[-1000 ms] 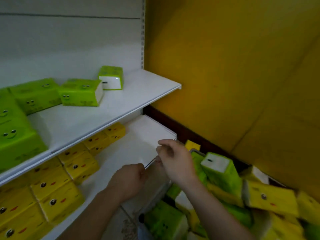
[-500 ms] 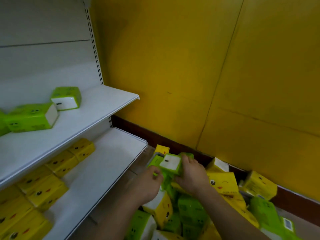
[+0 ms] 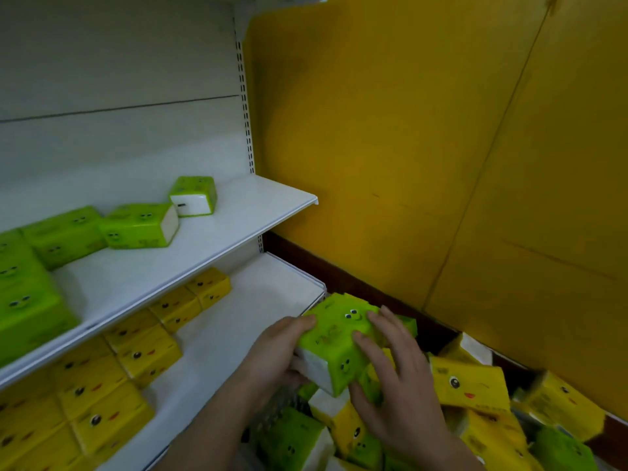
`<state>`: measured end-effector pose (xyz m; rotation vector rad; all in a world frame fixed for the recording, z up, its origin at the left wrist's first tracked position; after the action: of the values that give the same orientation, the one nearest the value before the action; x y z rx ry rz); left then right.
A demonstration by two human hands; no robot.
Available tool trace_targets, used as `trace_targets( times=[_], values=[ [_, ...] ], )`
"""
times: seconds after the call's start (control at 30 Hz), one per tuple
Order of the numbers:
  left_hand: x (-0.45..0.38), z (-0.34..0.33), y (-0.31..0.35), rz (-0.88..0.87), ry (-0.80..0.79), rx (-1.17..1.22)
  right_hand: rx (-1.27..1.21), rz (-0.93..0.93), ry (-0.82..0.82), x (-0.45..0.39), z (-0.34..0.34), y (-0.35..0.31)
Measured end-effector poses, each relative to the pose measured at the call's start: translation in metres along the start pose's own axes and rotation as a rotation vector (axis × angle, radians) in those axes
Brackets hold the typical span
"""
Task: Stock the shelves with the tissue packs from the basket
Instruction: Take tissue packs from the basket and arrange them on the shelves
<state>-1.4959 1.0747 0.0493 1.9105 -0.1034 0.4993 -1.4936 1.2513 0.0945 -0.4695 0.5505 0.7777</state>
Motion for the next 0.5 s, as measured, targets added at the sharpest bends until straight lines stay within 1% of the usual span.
trace_targets(
  times=[0.07,0.13,0.17,0.2,0.33,0.43,0.47,0.5],
  values=[
    [0.012,0.007,0.013,-0.007,-0.007,0.015,-0.108,-0.049,-0.062,-0.017,0.000,-0.002],
    [0.026,0.017,0.031,-0.090,-0.005,-0.028,-0.369,-0.101,-0.169,-0.030,-0.003,-0.006],
    [0.033,0.025,0.040,-0.135,0.026,-0.075,-0.505,-0.121,-0.215,-0.036,-0.005,-0.009],
    [0.038,0.034,0.049,-0.180,0.059,-0.123,-0.589,-0.127,-0.236,-0.042,-0.006,-0.013],
    [0.064,0.075,0.081,-0.293,0.211,-0.165,-0.671,-0.118,-0.286,-0.078,-0.026,-0.046],
    [0.084,0.101,0.108,-0.349,0.291,-0.196,-0.870,-0.254,-0.349,-0.115,-0.046,-0.078],
    [0.090,0.111,0.119,-0.384,0.330,-0.235,-0.909,-0.278,-0.348,-0.129,-0.050,-0.089],
    [0.095,0.122,0.132,-0.432,0.401,-0.315,-0.928,-0.296,-0.331,-0.144,-0.055,-0.098]
  ],
)
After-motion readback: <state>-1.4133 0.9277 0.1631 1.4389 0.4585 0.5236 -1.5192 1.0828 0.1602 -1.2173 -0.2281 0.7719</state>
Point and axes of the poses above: each hand's wrist, its own x-axis away from the middle knuckle, its own z-axis out of the back of the hand, y = z × x, the point moved 7 cm from there along -x, towards the middle knuckle, and after that the axes turned 5 degrees about x, right-handed, at the moved point
